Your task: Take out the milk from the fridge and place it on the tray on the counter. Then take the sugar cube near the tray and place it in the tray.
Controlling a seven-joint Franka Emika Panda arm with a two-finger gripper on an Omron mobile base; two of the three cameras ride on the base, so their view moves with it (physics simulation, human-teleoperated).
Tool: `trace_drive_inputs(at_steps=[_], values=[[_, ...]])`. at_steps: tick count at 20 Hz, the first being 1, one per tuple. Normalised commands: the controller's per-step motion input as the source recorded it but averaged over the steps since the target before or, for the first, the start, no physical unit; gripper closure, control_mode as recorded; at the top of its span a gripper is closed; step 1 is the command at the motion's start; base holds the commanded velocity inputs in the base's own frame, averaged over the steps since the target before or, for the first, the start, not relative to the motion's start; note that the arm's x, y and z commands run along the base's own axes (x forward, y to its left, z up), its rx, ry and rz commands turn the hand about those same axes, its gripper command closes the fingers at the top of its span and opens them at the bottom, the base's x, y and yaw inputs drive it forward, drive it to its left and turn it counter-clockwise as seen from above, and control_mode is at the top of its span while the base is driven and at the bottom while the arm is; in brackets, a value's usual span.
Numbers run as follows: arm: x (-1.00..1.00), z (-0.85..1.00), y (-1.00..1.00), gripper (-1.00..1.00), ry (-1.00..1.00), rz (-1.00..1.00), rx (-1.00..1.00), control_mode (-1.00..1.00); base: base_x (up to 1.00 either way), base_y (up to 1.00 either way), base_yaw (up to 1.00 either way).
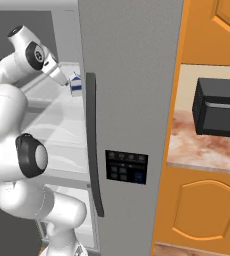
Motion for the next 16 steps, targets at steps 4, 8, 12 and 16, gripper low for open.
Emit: trace_drive_inputs(at_steps=[4,8,12,16], values=[[0.40,0.00,0.00,-1.00,0.00,-0.06,0.00,-1.00,0.00,0.00,0.00],[0.19,-0.02,0.00,-1.00,0.00,-0.04,0.00,-1.00,0.00,0.00,0.00],[0.30,-0.05,0.00,-1.00,0.01,-0.04,0.00,-1.00,0.00,0.00,0.00],[0.40,-0.07,0.00,-1.00,0.06,-0.02,0.00,-1.00,0.00,0.00,0.00]])
